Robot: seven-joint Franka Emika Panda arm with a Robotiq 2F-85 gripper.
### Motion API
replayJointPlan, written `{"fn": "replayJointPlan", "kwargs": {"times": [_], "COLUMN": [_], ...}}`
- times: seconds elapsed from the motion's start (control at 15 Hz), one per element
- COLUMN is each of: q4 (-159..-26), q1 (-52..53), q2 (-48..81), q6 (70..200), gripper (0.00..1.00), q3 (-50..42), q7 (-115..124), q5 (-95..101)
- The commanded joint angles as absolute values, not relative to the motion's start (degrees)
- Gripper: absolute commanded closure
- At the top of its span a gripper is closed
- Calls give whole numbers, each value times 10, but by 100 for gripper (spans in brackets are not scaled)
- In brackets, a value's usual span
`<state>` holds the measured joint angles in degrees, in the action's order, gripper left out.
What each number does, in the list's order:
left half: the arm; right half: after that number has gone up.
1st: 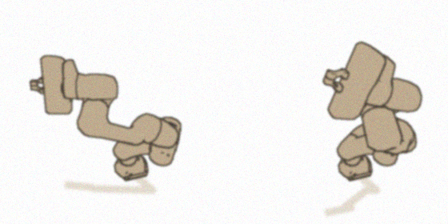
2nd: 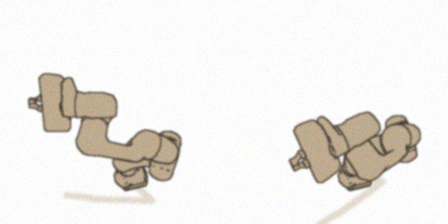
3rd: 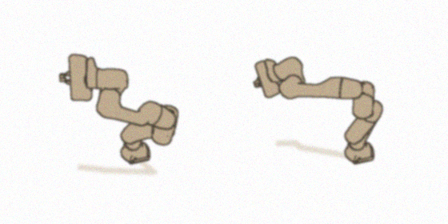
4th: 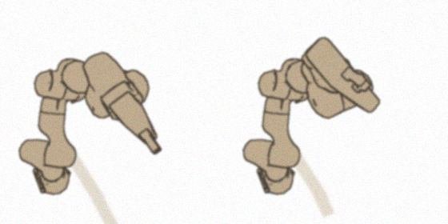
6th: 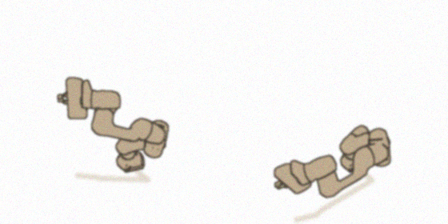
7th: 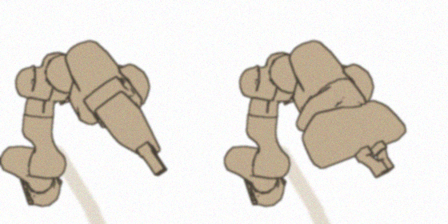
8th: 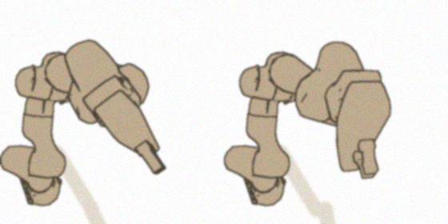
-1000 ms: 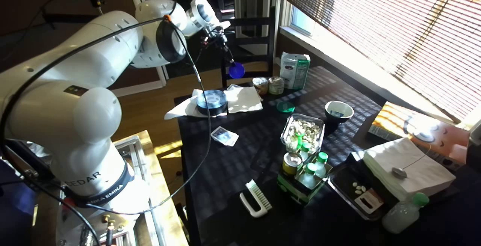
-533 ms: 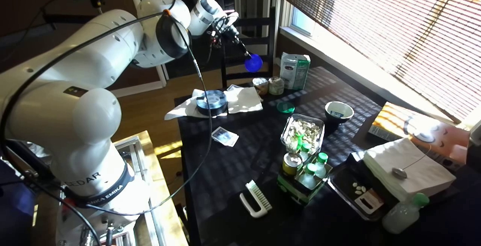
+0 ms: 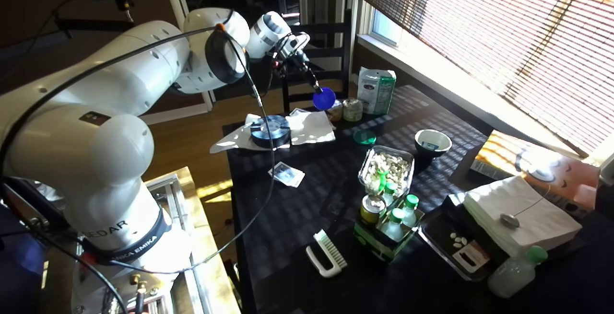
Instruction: Put the blue lid on one container on the left.
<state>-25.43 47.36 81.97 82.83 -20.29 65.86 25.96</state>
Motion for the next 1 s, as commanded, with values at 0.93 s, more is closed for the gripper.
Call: {"fn": "replayJointPlan", "kwargs": {"times": [0.93], "q4": [-254], "q1": [507], "q2": [835], "q6": [837], "gripper": [99], "q3": [-209], "q7": [360], "q5": [322]}}
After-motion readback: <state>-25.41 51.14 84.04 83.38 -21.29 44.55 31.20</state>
